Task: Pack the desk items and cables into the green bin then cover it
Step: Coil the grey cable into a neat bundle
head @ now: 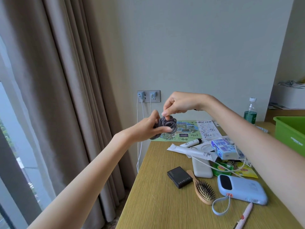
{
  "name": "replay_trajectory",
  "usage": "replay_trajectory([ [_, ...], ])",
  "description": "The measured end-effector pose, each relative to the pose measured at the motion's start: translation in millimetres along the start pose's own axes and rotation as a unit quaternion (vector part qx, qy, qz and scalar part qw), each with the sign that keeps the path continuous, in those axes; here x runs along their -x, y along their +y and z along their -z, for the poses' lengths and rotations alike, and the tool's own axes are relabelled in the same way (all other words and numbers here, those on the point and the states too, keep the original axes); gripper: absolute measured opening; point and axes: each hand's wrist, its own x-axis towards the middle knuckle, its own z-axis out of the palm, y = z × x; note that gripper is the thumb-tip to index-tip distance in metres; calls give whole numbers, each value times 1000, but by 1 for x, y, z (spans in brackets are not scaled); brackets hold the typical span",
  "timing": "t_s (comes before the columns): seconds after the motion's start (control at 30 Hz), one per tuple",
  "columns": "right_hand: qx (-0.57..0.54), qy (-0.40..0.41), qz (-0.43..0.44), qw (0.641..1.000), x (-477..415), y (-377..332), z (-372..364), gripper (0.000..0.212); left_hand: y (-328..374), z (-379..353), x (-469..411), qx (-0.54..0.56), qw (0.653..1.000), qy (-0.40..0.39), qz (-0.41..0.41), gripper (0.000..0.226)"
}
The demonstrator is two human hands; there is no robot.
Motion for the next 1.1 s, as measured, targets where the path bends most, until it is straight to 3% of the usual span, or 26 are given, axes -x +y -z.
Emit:
replay_trajectory([
  [0.1, -51, 24, 23, 998, -2, 8, 0, 21, 13, -1, 0, 35, 998, -37, -27, 56],
  [0.2, -170, 78, 43, 981, 0, 25, -5, 17, 27, 3, 5, 128, 990, -36, -48, 44],
  [0.33, -310, 98, 55, 944, 0, 48, -21, 9, 35, 10, 7, 216, 975, 9, -41, 37],
  [0.47, -349, 78, 77, 931, 2, 63, -29, 14, 35, 12, 8, 242, 968, 57, -38, 48],
  [0.57, -330, 83, 61, 938, 4, 64, -32, 20, 32, 13, 7, 251, 964, 75, -43, 55],
  [0.67, -204, 142, 36, 968, 1, 61, -34, 31, 29, 14, 8, 239, 968, 68, -38, 56],
  [0.83, -123, 222, 15, 967, -3, 56, -32, 12, 22, 5, 10, 186, 982, 14, -13, 44],
  [0.97, -157, 244, 19, 957, -6, 51, -32, 17, 20, -1, 9, 163, 987, -12, -11, 43],
  [1.1, -234, 240, 4, 942, -11, 46, -34, 9, 20, -2, 7, 155, 988, -20, -13, 34],
])
